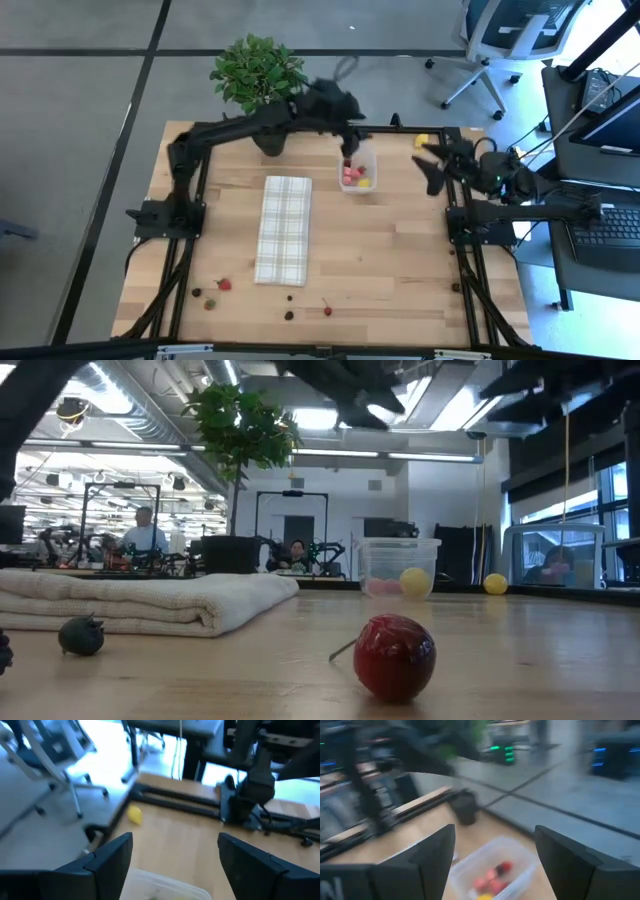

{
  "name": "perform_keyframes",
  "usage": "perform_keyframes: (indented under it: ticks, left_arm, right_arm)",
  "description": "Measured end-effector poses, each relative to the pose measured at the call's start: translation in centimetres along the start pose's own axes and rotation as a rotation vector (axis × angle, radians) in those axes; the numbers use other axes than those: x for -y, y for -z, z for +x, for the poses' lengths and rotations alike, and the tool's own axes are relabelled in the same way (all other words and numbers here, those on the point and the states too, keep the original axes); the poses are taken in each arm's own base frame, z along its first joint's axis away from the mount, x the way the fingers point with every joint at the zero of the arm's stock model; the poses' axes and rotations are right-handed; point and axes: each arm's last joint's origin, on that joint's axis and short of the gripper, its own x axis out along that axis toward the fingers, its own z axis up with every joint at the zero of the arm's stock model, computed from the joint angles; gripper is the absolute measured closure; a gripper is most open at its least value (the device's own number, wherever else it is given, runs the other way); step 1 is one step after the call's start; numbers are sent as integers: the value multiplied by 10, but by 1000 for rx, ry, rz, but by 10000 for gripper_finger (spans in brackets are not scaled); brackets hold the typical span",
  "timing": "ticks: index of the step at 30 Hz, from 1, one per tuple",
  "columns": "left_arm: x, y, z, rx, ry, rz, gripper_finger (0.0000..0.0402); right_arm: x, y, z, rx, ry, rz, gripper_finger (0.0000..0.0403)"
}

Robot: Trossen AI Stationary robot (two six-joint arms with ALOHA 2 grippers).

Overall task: Pick and placing Produce into tupperware
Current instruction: Put the lemon into the transparent bin

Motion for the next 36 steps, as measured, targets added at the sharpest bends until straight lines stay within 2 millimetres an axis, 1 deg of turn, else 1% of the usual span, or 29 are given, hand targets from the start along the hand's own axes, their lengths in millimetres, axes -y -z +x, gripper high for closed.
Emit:
perform_keyframes:
  ticks: [3,4,6,9,12,14,19,21,25,27,30,33,36]
  left_arm:
    - [-5,-16,-32,41,-19,35,117]
    - [-7,-20,-43,41,-26,42,117]
    - [-12,-22,-58,54,-42,50,117]
    - [-18,-14,-78,67,-66,42,117]
    - [-19,2,-96,104,-76,22,117]
    - [-20,18,-107,130,-80,9,117]
    - [-20,66,-132,154,-99,-55,117]
    - [-19,83,-142,173,-106,-75,117]
    - [-19,117,-154,146,-126,-140,117]
    - [-19,131,-158,141,-131,-164,117]
    - [-17,146,-160,126,-132,-171,117]
    - [-17,156,-161,103,-132,-175,117]
    - [-16,160,-159,95,-131,-176,117]
  right_arm:
    - [-2,-31,7,-13,142,21,130]
    - [-2,-41,11,-33,193,31,130]
    - [-1,-57,18,-91,295,41,130]
    - [6,-74,35,-205,450,39,130]
    - [18,-80,57,-346,567,37,130]
    - [30,-79,72,-421,598,52,130]
    - [59,-64,109,-605,485,131,130]
    - [72,-58,122,-654,471,162,130]
    - [99,-44,139,-749,574,242,130]
    - [109,-37,147,-777,609,272,130]
    - [119,-29,160,-814,603,232,130]
    - [125,-20,171,-853,582,177,130]
    - [129,-13,179,-888,563,135,130]
